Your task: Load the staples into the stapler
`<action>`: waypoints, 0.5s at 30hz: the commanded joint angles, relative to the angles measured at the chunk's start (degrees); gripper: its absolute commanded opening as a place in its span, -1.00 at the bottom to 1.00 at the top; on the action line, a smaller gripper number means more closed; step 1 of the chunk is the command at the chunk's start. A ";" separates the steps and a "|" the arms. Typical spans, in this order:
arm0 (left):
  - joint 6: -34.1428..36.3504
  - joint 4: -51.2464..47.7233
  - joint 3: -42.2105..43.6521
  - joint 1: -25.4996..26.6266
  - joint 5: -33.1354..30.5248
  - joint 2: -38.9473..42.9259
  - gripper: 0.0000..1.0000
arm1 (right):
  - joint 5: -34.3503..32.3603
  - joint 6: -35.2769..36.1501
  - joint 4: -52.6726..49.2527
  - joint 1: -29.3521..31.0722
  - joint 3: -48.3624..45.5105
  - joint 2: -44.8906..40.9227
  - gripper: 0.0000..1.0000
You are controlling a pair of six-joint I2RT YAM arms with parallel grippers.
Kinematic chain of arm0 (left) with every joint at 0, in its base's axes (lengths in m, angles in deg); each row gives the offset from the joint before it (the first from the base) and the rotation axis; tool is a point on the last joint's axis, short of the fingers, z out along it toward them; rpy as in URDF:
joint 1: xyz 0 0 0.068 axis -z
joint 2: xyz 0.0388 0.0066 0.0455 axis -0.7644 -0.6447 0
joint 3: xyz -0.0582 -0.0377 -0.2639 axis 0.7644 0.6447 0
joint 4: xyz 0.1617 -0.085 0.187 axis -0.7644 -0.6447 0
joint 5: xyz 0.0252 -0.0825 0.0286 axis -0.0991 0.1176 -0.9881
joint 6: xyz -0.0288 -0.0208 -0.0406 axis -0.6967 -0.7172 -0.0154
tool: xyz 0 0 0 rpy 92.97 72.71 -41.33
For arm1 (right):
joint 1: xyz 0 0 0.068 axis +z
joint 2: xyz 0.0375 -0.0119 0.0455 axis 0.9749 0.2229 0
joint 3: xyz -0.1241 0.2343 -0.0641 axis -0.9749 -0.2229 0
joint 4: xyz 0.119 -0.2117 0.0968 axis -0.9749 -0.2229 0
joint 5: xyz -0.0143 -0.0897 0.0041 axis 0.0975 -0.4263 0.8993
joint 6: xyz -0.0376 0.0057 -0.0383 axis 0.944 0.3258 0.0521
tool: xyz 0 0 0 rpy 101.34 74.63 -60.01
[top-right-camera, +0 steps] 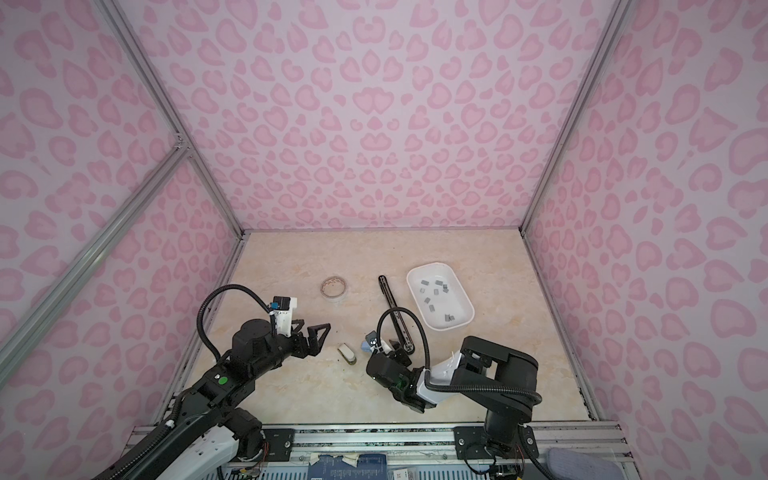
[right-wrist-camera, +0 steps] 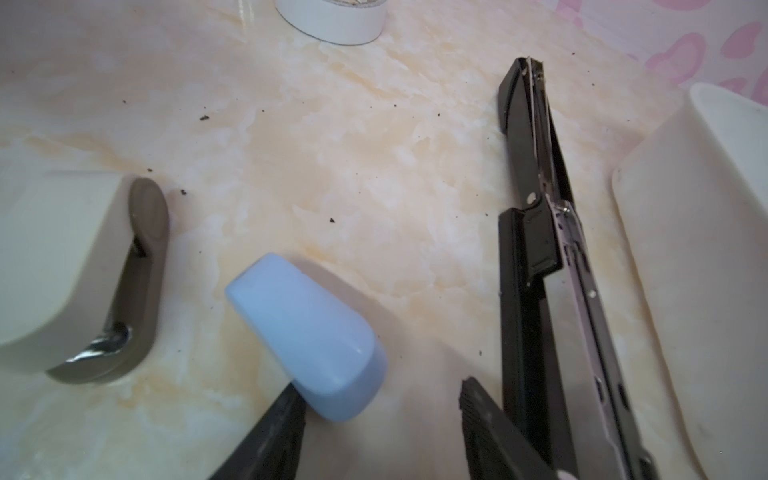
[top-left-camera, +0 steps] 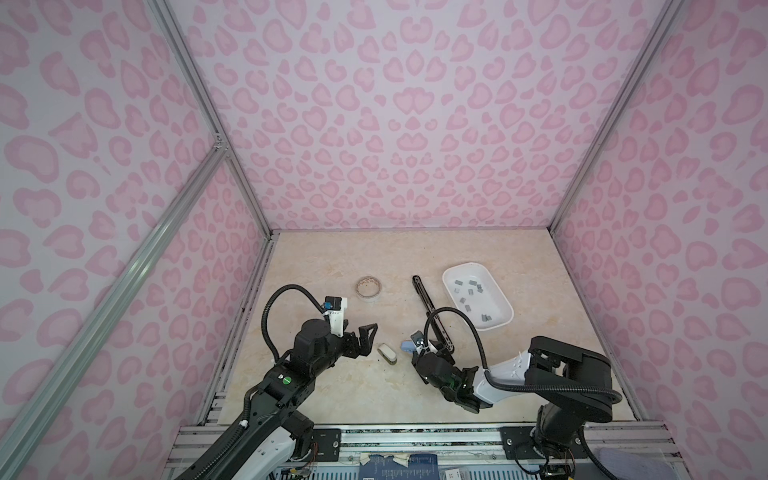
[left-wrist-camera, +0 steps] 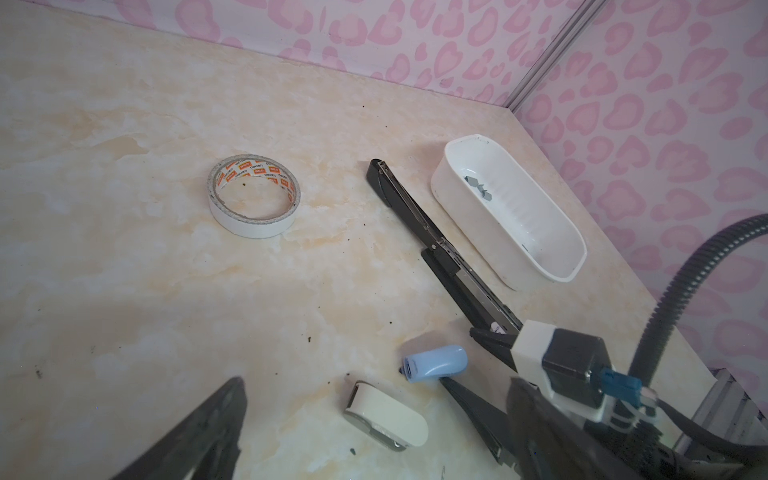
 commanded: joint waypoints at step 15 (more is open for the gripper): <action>2.37 5.08 -2.90 2.16 1.83 -7.73 0.94 | -1.12 0.82 4.97 -3.02 1.85 2.78 0.14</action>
